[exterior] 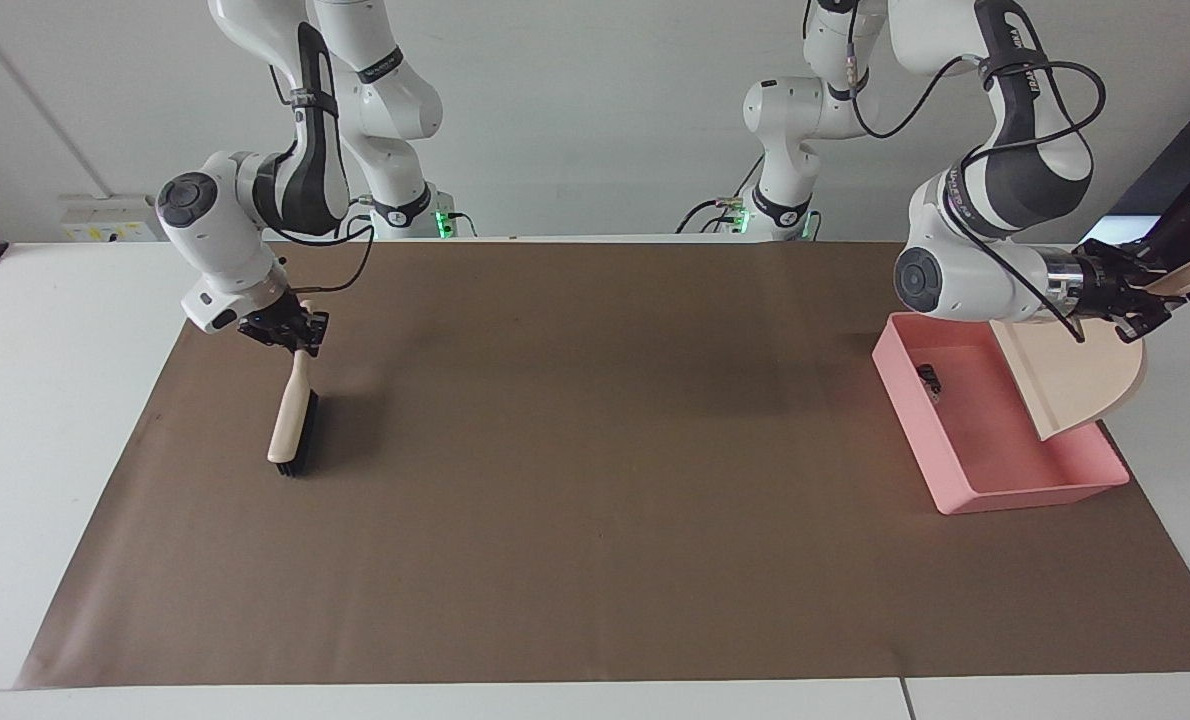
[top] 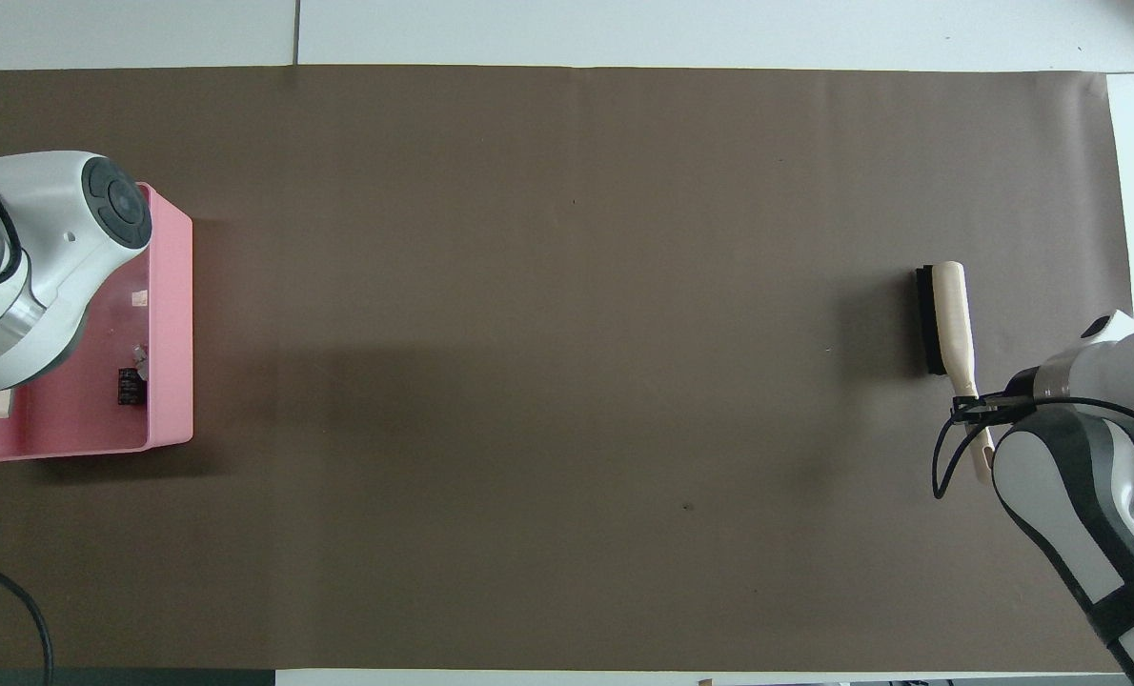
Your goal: Clean e-waste and dump in bin
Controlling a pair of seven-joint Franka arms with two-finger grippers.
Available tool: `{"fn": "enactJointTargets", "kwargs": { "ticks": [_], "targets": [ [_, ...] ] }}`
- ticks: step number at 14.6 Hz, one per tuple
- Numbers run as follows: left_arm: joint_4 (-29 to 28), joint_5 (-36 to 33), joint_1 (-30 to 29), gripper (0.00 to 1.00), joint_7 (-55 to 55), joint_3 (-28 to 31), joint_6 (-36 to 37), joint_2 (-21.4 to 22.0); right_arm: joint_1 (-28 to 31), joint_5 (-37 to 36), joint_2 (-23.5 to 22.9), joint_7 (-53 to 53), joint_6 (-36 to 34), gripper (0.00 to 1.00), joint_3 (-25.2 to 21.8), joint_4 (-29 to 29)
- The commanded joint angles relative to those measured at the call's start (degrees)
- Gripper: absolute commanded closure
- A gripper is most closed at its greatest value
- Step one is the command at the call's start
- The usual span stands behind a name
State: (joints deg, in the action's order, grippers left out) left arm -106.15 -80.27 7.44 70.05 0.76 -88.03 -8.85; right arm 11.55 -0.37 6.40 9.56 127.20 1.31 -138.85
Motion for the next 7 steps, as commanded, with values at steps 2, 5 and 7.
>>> {"fn": "enactJointTargets", "kwargs": {
  "ticks": [2, 5, 7],
  "targets": [
    [-1.7, -1.82, 1.61, 1.0, -0.62, 0.21, 2.34, 2.35, 0.49, -0.77, 0.19, -0.24, 1.47, 0.81, 0.63, -1.07],
    [-1.08, 1.41, 1.53, 1.0, 1.93, -0.06, 1.2, 5.24, 0.32, -0.77, 0.19, -0.24, 0.6, 0.31, 0.63, -0.54],
    [-0.47, 7.73, 1.53, 1.0, 2.28, -0.06, -0.73, 7.44, -0.12, -0.77, 0.19, -0.15, -0.1, 0.01, 0.8, 0.16]
  ]
}}
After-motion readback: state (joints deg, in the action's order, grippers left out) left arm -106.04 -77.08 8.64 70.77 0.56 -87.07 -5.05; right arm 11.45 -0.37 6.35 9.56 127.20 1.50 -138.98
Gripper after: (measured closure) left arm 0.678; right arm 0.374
